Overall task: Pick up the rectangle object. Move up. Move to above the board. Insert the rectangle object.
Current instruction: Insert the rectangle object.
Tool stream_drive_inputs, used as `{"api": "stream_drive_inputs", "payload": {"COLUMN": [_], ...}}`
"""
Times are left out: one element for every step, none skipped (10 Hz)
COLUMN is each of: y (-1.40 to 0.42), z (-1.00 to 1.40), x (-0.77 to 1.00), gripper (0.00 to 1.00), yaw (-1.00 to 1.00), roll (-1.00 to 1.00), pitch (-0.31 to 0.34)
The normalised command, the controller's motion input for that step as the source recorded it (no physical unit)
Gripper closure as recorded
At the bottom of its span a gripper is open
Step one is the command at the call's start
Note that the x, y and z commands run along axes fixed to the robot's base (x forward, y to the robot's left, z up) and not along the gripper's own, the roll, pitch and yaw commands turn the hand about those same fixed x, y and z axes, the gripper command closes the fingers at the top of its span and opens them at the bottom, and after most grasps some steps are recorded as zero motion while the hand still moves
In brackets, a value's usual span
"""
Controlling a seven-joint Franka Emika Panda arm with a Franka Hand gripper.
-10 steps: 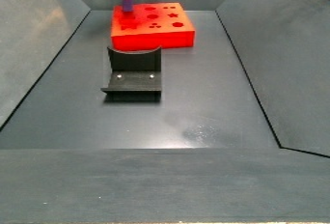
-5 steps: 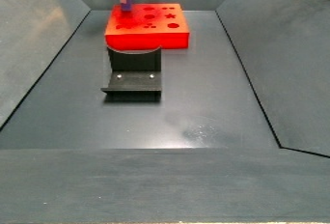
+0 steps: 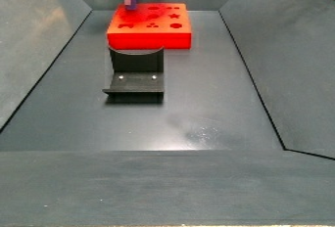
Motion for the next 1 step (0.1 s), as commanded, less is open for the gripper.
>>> {"api": "stream_drive_inputs", "payload": {"y": [0.0], "z": [0.0], "x": [0.0], "gripper": [1.0], "yaw": [0.0], "roll": [0.0], "pitch": [0.0]}}
